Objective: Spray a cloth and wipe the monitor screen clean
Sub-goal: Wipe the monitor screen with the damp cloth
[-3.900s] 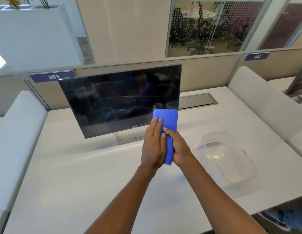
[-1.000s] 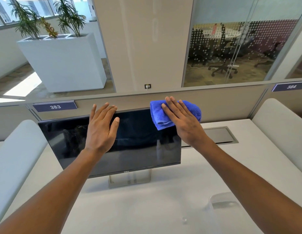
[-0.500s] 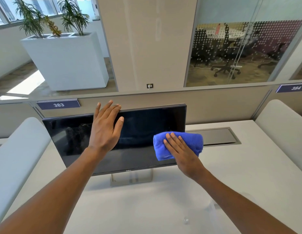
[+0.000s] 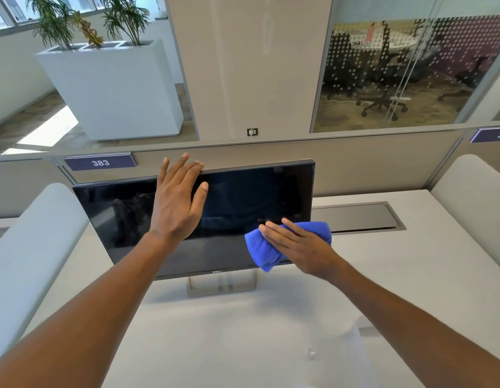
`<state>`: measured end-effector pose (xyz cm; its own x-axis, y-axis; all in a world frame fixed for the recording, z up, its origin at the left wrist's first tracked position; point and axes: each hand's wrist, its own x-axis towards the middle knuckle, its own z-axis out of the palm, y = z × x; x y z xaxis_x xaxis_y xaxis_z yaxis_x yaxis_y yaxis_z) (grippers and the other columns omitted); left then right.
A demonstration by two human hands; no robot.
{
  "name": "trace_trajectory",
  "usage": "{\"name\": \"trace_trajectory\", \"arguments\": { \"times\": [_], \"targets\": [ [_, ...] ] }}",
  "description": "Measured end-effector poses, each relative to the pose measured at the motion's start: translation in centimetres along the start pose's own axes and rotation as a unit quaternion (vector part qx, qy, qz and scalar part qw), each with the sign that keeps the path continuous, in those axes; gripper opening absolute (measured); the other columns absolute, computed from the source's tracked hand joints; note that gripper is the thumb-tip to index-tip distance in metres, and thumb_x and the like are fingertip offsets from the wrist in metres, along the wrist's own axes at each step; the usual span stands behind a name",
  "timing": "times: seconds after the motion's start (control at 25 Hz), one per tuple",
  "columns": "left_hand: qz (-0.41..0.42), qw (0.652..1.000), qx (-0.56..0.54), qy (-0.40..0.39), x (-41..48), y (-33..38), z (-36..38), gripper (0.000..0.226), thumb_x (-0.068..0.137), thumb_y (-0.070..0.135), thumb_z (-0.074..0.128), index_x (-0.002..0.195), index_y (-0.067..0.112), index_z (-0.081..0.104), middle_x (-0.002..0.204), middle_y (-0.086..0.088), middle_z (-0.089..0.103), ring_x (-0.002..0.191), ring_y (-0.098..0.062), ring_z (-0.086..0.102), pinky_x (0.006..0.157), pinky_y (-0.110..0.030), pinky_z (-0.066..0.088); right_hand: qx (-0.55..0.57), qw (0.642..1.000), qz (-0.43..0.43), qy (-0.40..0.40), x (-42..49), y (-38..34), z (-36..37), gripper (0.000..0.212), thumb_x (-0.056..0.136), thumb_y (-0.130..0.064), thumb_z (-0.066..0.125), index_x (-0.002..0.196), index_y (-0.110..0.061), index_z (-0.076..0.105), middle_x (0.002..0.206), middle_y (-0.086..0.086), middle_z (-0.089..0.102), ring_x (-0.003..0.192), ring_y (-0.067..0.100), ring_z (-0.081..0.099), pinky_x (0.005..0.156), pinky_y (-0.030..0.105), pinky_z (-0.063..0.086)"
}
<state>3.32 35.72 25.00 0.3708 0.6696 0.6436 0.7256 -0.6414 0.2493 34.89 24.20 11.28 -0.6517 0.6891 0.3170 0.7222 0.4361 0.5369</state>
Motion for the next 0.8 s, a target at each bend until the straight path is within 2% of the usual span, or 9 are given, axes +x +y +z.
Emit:
{"name": "trace_trajectory", "arguments": {
  "times": [0.08, 0.16, 0.28, 0.36, 0.44, 0.52, 0.64, 0.72, 0.8],
  "targets": [
    [0.002, 1.000, 0.001, 0.004, 0.0, 0.0, 0.1, 0.046, 0.109, 0.036, 0.040, 0.142, 0.012, 0.061, 0.149, -0.006, 0.063, 0.158, -0.021, 0.036, 0.136, -0.049, 0.009, -0.005, 0.998, 0.046, 0.036, 1.4, 1.5, -1.2, 0.068, 0.098, 0.004, 0.022, 0.165, 0.005, 0.009, 0.177, 0.016, -0.003, 0.165, 0.031, -0.003, 0.134, 0.048, 0.001],
    [0.003, 1.000, 0.002, 0.005, 0.0, 0.0, 0.2, 0.045, 0.109, 0.035, 0.040, 0.142, 0.012, 0.061, 0.148, -0.006, 0.063, 0.159, -0.021, 0.036, 0.136, -0.048, 0.008, 0.008, 0.985, 0.132, 0.108, 3.0, 3.1, -2.6, 0.070, 0.098, 0.004, 0.034, 0.165, 0.004, 0.011, 0.177, 0.014, 0.000, 0.165, 0.029, 0.004, 0.134, 0.049, 0.006],
    [0.004, 1.000, 0.002, 0.007, -0.1, -0.1, 0.2, 0.045, 0.109, 0.035, 0.040, 0.142, 0.013, 0.061, 0.148, -0.005, 0.063, 0.158, -0.020, 0.035, 0.136, -0.047, 0.007, 0.066, 0.923, 0.303, 0.229, 5.3, 5.7, -4.8, 0.074, 0.100, 0.007, 0.045, 0.166, 0.000, 0.013, 0.175, 0.012, 0.013, 0.164, 0.025, 0.009, 0.134, 0.048, 0.009],
    [0.005, 1.000, 0.003, 0.009, -0.1, 0.0, 0.2, 0.044, 0.109, 0.035, 0.041, 0.142, 0.013, 0.061, 0.149, -0.006, 0.062, 0.158, -0.020, 0.036, 0.136, -0.046, 0.007, 0.095, 0.894, 0.347, 0.267, 6.4, 6.2, -5.3, 0.068, 0.102, 0.006, 0.047, 0.164, 0.000, 0.021, 0.170, 0.014, 0.025, 0.163, 0.026, 0.016, 0.134, 0.048, 0.010],
    [0.007, 1.000, -0.003, 0.012, -0.1, 0.0, 0.2, 0.044, 0.108, 0.034, 0.042, 0.142, 0.012, 0.061, 0.149, -0.006, 0.063, 0.157, -0.021, 0.037, 0.136, -0.047, 0.007, 0.083, 0.907, 0.324, 0.255, 7.1, 5.0, -5.1, 0.066, 0.097, 0.009, 0.055, 0.159, 0.003, 0.033, 0.166, 0.017, 0.034, 0.157, 0.031, 0.032, 0.134, 0.049, 0.011],
    [0.006, 1.000, -0.008, 0.015, 0.0, 0.0, 0.3, 0.044, 0.107, 0.032, 0.043, 0.141, 0.011, 0.062, 0.147, -0.007, 0.064, 0.156, -0.021, 0.039, 0.136, -0.048, 0.009, 0.087, 0.928, 0.282, 0.227, 7.3, 3.3, -4.6, 0.067, 0.091, 0.012, 0.059, 0.155, 0.003, 0.042, 0.165, 0.013, 0.034, 0.154, 0.033, 0.038, 0.134, 0.048, 0.010],
    [0.008, 1.000, -0.007, 0.018, 0.1, -0.1, 0.4, 0.044, 0.105, 0.029, 0.045, 0.139, 0.009, 0.063, 0.145, -0.008, 0.065, 0.156, -0.023, 0.041, 0.135, -0.050, 0.011, 0.131, 0.945, 0.220, 0.201, 7.6, 1.4, -3.5, 0.059, 0.100, 0.009, 0.043, 0.158, 0.001, 0.038, 0.167, 0.011, 0.033, 0.162, 0.028, 0.020, 0.134, 0.047, 0.008],
    [0.015, 1.000, -0.008, 0.021, 0.1, -0.2, 0.4, 0.043, 0.104, 0.027, 0.046, 0.138, 0.007, 0.064, 0.144, -0.009, 0.066, 0.155, -0.024, 0.042, 0.135, -0.050, 0.012, 0.138, 0.963, 0.156, 0.169, 7.5, -0.4, -2.4, 0.056, 0.107, 0.004, 0.030, 0.162, -0.003, 0.030, 0.171, 0.009, 0.025, 0.164, 0.022, 0.010, 0.134, 0.045, 0.006],
    [0.020, 1.000, -0.007, 0.022, 0.1, -0.2, 0.4, 0.043, 0.103, 0.027, 0.047, 0.138, 0.007, 0.063, 0.145, -0.009, 0.065, 0.155, -0.024, 0.042, 0.135, -0.051, 0.013, 0.144, 0.978, 0.084, 0.122, 6.9, -2.5, -0.9, 0.065, 0.103, 0.006, 0.032, 0.165, -0.006, 0.021, 0.174, 0.008, 0.013, 0.165, 0.021, 0.004, 0.135, 0.042, 0.002]
  ]
}}
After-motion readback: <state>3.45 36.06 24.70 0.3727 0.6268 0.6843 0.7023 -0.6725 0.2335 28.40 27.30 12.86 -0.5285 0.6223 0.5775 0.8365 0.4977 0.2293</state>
